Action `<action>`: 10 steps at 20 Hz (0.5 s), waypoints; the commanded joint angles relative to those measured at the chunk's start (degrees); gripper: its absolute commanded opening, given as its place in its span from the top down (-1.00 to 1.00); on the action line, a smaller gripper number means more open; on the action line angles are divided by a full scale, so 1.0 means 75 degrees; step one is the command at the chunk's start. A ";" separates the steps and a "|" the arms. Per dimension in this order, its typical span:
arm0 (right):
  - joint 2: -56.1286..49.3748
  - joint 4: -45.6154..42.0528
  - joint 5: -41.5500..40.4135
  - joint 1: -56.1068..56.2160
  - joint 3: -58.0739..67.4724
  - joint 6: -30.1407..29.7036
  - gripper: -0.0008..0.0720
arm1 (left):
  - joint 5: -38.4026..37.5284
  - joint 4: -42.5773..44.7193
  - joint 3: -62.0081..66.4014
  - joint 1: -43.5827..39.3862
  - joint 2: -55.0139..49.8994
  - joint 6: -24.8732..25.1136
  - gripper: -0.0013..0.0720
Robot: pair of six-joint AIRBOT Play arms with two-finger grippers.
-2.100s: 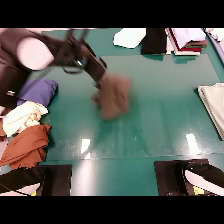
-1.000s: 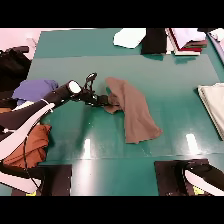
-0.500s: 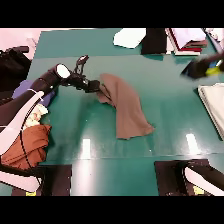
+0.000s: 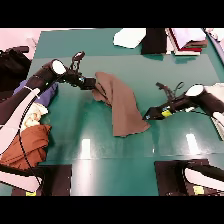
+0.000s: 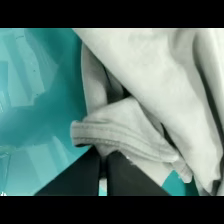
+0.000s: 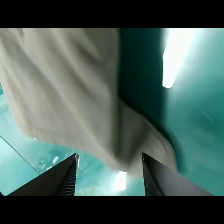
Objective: Fold the shirts.
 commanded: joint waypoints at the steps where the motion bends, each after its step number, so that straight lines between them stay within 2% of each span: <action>1: -0.0851 0.0396 -0.0632 0.0784 0.0160 -0.0379 -0.09 | -0.0090 0.0044 0.0009 0.0009 0.0006 -0.0006 0.88; 2: -0.0973 0.0385 -0.0697 0.0889 0.0318 -0.0382 0.29 | -0.0119 0.0044 0.0009 0.0009 0.0006 -0.0006 0.88; 4: -0.1064 0.0370 -0.0740 0.0959 0.0638 -0.0379 0.94 | -0.0149 0.0125 0.0015 0.0012 0.0009 -0.0006 0.88; 7: -0.0629 -0.0449 -0.0484 0.0740 0.1311 -0.0087 0.94 | -0.0099 0.1233 0.0017 0.0012 0.0347 -0.0239 0.88; 10: 0.0376 -0.2294 -0.0175 0.0224 0.2334 0.0577 0.94 | -0.0093 0.2751 0.0017 0.0134 0.1113 -0.0667 0.88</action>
